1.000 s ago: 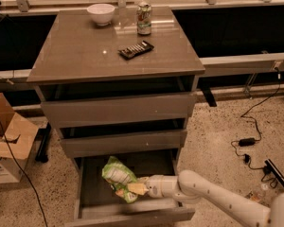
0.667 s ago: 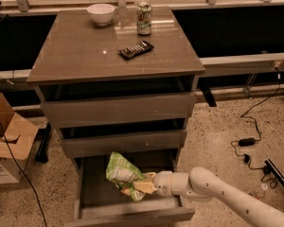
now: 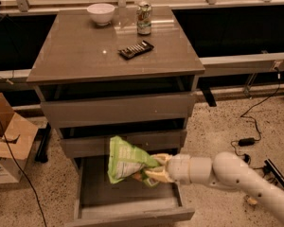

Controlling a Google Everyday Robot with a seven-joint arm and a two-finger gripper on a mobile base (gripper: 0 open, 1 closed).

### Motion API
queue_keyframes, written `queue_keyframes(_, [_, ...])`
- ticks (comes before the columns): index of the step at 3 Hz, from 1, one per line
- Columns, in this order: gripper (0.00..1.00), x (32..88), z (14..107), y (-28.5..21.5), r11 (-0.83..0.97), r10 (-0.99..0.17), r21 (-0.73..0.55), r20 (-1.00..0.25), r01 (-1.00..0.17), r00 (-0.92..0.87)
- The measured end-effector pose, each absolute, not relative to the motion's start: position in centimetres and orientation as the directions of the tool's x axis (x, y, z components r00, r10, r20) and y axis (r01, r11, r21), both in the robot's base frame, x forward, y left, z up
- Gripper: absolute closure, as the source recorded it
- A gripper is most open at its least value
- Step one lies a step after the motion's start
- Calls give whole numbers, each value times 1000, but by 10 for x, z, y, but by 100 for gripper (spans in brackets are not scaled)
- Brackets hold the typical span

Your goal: Pick green rice chip bag from bottom drawer and place on counter

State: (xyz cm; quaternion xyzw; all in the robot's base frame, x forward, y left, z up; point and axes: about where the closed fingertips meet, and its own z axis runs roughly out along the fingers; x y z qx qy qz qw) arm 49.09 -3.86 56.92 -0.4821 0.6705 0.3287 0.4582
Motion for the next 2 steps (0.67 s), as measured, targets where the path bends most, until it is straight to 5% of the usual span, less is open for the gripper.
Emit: queue_keyframes(2, [100,540,685,-65,286,-508,-301,-853,-910,122])
